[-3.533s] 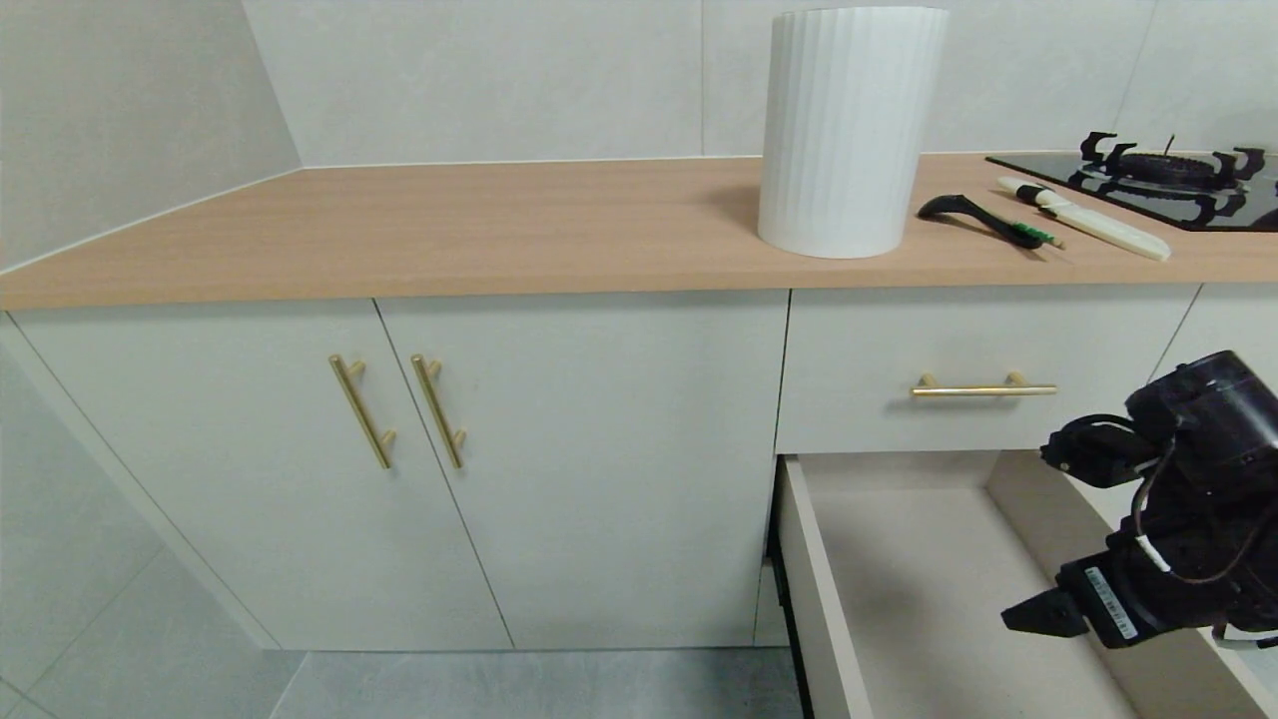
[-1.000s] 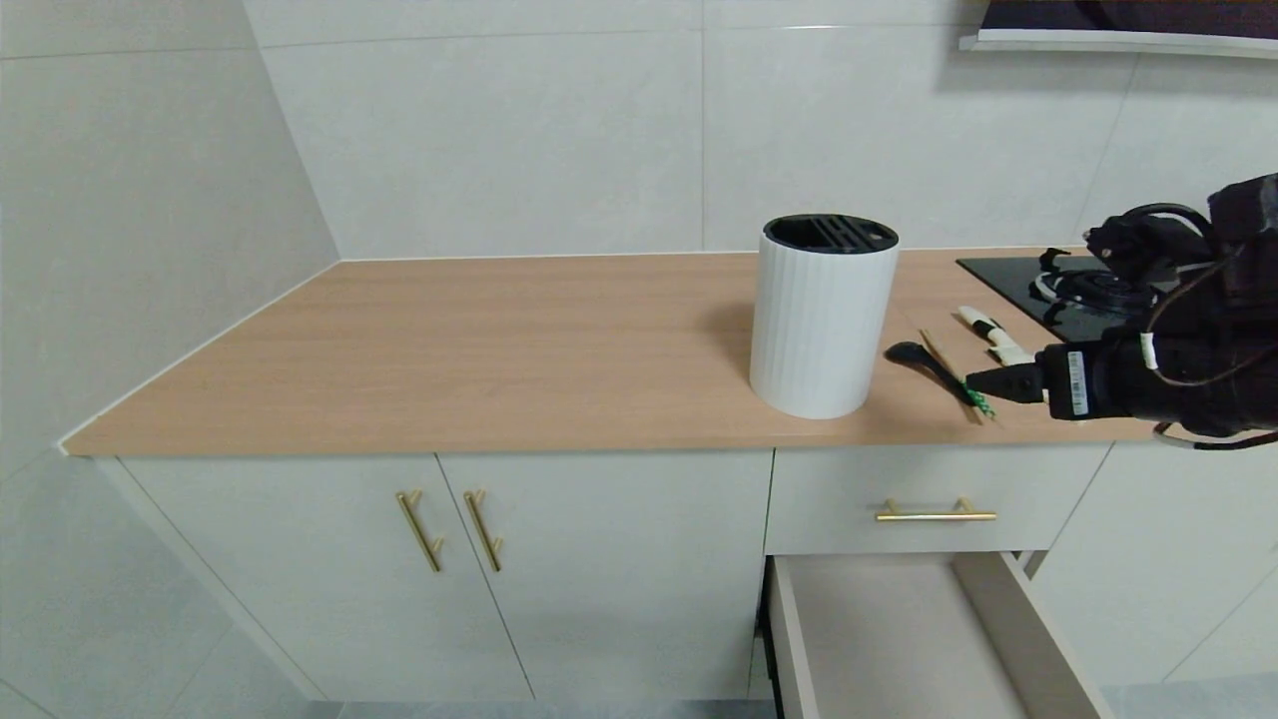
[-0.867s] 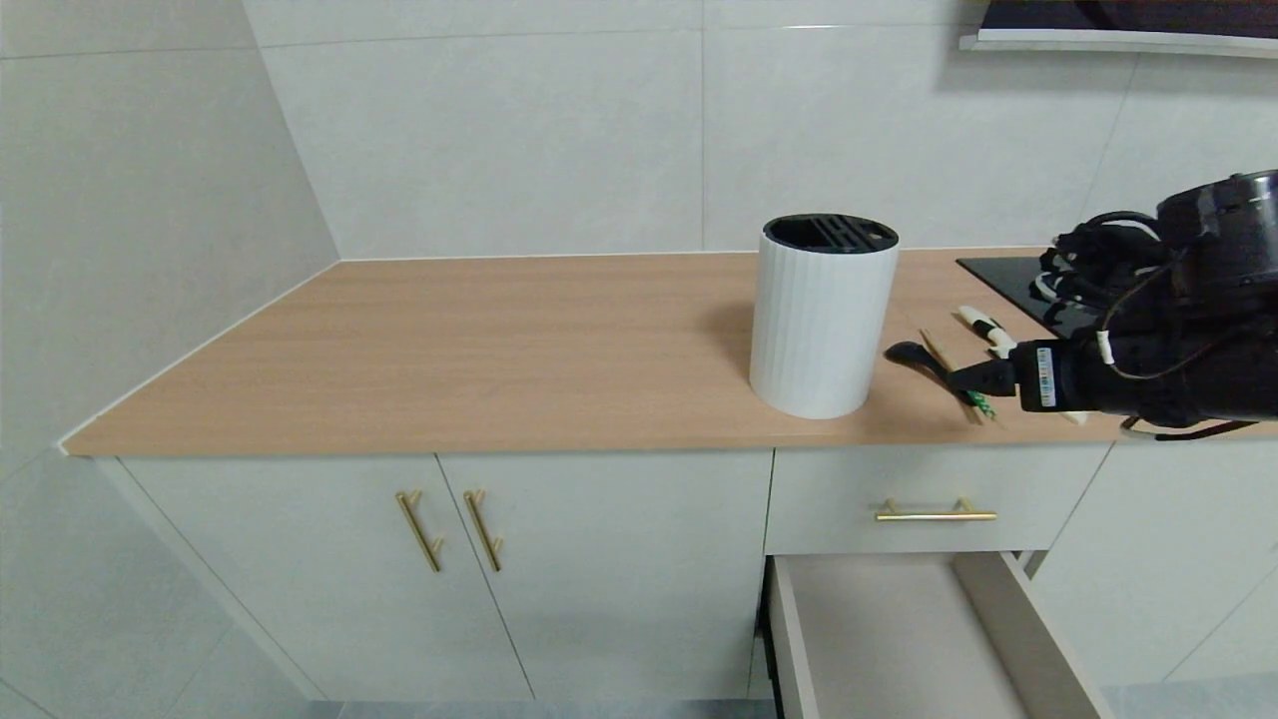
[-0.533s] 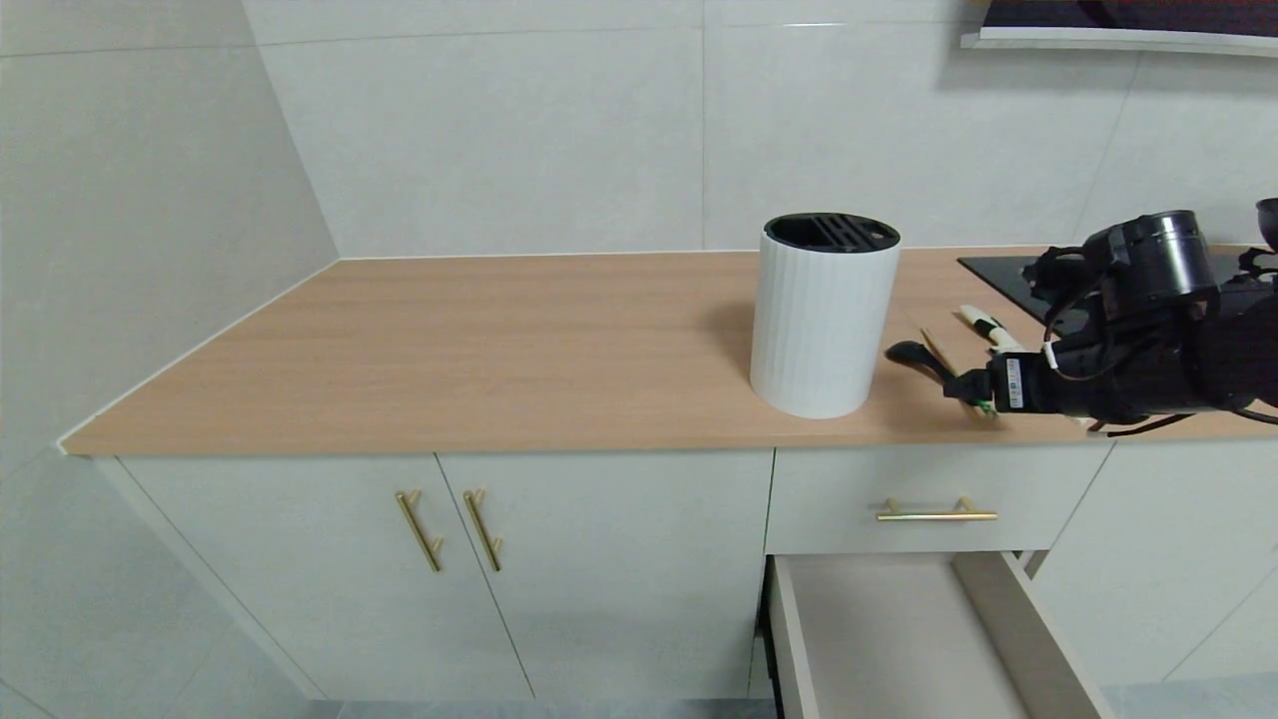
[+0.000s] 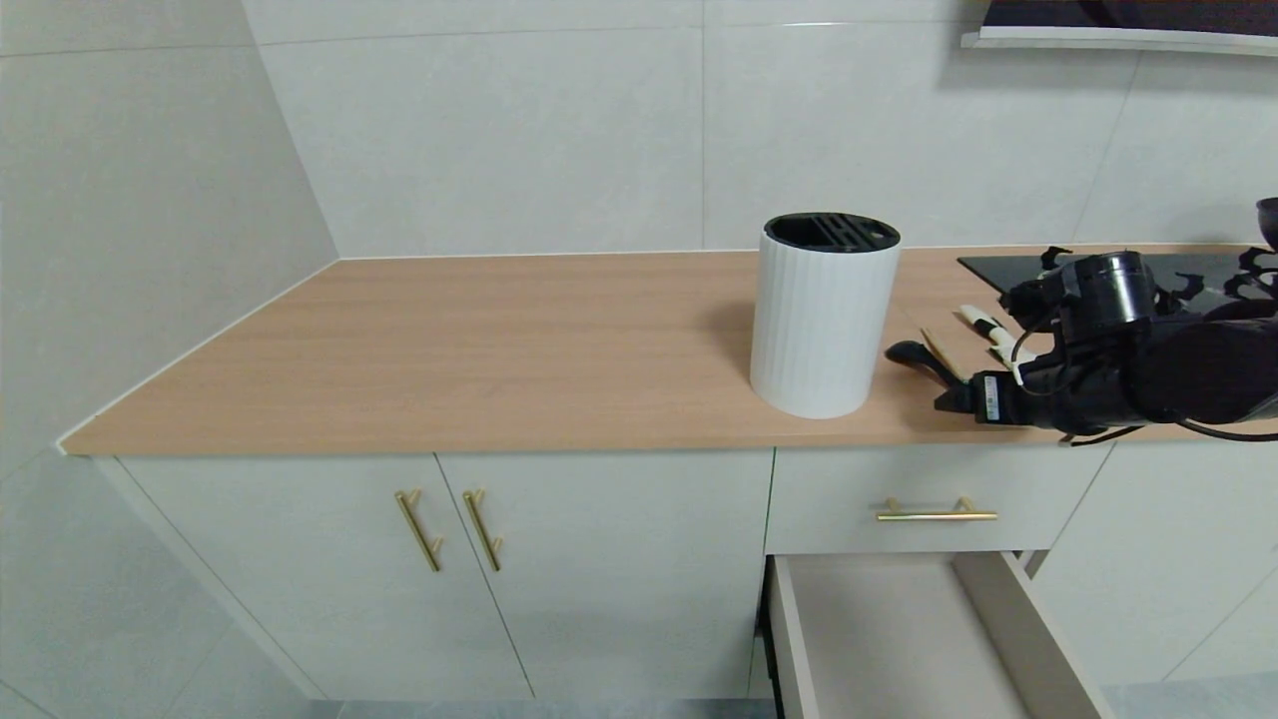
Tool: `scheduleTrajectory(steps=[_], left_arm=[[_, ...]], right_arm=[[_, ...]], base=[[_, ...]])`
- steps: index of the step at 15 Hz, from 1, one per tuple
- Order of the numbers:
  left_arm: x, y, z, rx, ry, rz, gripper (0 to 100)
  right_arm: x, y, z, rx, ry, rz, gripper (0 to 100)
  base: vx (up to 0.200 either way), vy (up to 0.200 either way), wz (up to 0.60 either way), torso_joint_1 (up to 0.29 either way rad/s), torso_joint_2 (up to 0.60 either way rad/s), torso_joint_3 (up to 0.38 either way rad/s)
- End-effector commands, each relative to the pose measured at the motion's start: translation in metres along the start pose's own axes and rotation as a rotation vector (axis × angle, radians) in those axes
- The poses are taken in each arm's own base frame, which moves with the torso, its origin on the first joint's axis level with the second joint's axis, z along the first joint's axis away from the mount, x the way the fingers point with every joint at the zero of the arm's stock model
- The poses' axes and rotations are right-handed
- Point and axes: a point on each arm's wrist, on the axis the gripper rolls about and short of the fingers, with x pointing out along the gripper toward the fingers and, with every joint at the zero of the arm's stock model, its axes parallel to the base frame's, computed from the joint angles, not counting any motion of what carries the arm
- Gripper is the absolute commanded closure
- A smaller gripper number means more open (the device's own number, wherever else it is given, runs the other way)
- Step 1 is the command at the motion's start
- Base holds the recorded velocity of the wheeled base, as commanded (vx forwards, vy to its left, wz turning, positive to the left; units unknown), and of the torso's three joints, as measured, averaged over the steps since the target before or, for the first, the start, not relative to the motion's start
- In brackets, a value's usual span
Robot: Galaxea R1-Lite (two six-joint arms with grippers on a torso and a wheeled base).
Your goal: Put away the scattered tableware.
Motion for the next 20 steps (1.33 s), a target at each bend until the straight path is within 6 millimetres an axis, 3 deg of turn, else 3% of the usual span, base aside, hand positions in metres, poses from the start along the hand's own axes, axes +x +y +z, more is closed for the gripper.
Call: scheduleTrajectory(steps=[1, 8, 9, 17, 20], left_arm=[[0.000, 0.000, 0.000, 0.000, 0.001, 0.001, 0], [0.000, 0.000, 0.000, 0.000, 0.001, 0.001, 0], [0.000, 0.000, 0.000, 0.000, 0.001, -0.001, 0], [0.000, 0.000, 0.000, 0.000, 0.001, 0.001, 0], [0.000, 0.000, 0.000, 0.000, 0.001, 0.001, 0]], right_arm=[[0.005, 0.000, -0.001, 0.004, 0.000, -0.002, 0], [0.017, 0.001, -0.004, 0.004, -0.006, -0.038, 0], [0.017, 0.001, -0.004, 0.004, -0.005, -0.038, 100], [0.005, 0.000, 0.002, 0.008, -0.032, -0.035, 100], [-0.055, -0.005, 0.011, 0.011, -0.079, -0.012, 100]], base=[[0.000, 0.000, 0.00, 0.000, 0.00, 0.000], [0.000, 0.000, 0.00, 0.000, 0.00, 0.000], [0.000, 0.000, 0.00, 0.000, 0.00, 0.000], [0.000, 0.000, 0.00, 0.000, 0.00, 0.000], [0.000, 0.000, 0.00, 0.000, 0.00, 0.000]])
